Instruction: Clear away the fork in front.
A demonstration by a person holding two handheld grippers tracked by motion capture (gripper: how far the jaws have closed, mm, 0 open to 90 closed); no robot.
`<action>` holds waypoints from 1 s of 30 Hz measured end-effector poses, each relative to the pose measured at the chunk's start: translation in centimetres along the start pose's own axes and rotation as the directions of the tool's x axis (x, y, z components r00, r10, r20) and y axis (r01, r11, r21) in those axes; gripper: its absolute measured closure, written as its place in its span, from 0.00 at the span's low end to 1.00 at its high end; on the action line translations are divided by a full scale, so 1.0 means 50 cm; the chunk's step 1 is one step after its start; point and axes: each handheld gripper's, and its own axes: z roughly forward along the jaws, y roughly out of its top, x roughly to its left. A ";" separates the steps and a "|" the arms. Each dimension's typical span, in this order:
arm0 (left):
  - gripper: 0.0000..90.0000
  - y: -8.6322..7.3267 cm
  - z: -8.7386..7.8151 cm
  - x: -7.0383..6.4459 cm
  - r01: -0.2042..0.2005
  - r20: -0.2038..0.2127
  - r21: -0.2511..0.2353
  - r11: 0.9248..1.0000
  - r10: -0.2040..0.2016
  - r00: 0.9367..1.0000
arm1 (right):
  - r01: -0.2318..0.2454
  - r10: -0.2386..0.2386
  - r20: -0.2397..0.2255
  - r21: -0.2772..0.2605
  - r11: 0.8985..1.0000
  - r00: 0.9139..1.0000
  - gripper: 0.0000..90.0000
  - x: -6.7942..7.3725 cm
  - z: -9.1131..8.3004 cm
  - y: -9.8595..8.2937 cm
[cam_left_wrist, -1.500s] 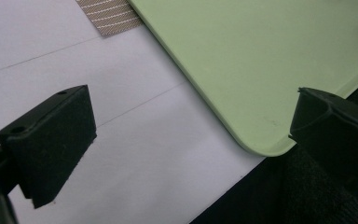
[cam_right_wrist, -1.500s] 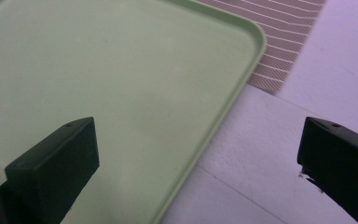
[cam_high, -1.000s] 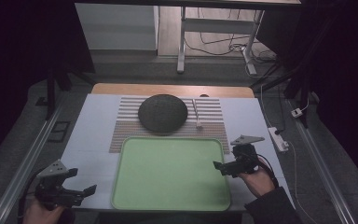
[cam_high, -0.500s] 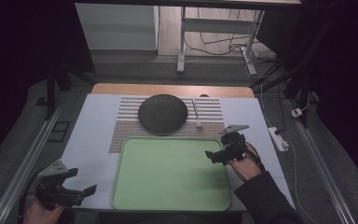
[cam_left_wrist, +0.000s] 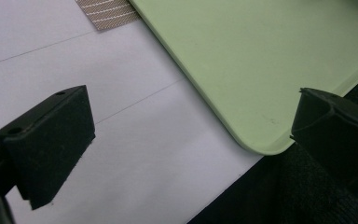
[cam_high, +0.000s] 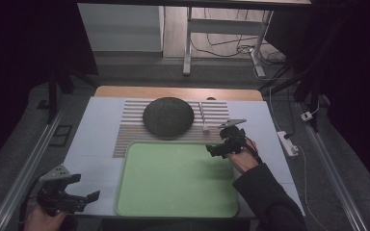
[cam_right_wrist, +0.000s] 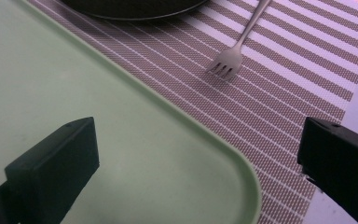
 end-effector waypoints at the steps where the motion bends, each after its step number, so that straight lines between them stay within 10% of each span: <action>1: 0.00 0.000 0.000 0.000 0.001 0.001 0.000 1.000 -0.001 1.000 | -0.001 0.001 0.006 -0.002 1.000 1.000 0.00 -0.001 0.003 0.002; 21: 0.00 -0.001 0.000 0.003 0.011 0.011 -0.002 1.000 -0.011 1.000 | 0.057 -0.068 0.137 0.081 0.995 0.988 0.00 -0.030 0.093 0.052; 26: 0.00 -0.001 -0.001 0.004 0.013 0.014 -0.005 1.000 -0.013 1.000 | 0.168 -0.188 0.172 0.125 0.978 0.967 0.05 -0.022 0.113 0.056; 28: 0.00 -0.001 -0.001 0.004 0.013 0.014 -0.004 1.000 -0.013 1.000 | 0.263 -0.293 0.198 0.165 0.951 0.935 0.15 -0.010 0.123 0.058; 30: 0.00 -0.001 -0.001 0.004 0.013 0.013 -0.004 1.000 -0.013 1.000 | 0.304 -0.338 0.194 0.186 0.934 0.921 0.22 -0.005 0.128 0.059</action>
